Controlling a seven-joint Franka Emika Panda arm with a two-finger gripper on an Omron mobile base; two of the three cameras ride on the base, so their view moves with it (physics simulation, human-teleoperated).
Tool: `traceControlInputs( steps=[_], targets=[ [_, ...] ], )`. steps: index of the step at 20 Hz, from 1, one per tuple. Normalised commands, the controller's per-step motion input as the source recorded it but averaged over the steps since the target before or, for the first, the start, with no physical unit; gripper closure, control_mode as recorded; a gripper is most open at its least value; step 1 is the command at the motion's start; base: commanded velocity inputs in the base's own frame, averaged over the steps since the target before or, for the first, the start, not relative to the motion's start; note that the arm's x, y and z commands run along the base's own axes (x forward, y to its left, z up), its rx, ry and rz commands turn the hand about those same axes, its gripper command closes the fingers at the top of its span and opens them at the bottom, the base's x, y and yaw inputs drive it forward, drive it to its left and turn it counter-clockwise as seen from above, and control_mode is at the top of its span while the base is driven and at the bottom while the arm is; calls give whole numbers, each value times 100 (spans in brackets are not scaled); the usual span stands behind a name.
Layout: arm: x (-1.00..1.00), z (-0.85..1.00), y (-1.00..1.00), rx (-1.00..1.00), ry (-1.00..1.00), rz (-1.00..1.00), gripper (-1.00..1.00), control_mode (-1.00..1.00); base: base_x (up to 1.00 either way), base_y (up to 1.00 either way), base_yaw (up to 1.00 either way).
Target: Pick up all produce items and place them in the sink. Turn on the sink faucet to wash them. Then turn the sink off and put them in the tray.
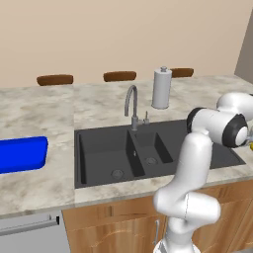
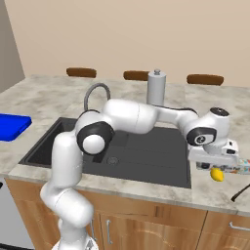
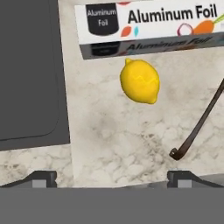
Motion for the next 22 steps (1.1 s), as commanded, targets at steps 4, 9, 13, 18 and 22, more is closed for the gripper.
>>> traceControlInputs(
  steps=[4,9,13,18,22],
  targets=[
    [26,-14,-2,-1,1,1,-100,-100,0,0,0],
    [25,-8,-15,0,9,1,-100,-100,0,0,0],
    [27,-10,-16,0,9,0,-100,-100,0,0,0],
    [23,-9,-22,0,6,0,-100,-100,0,0,0],
    [28,-22,-31,1,13,0,-100,-100,0,0,0]
  ],
)
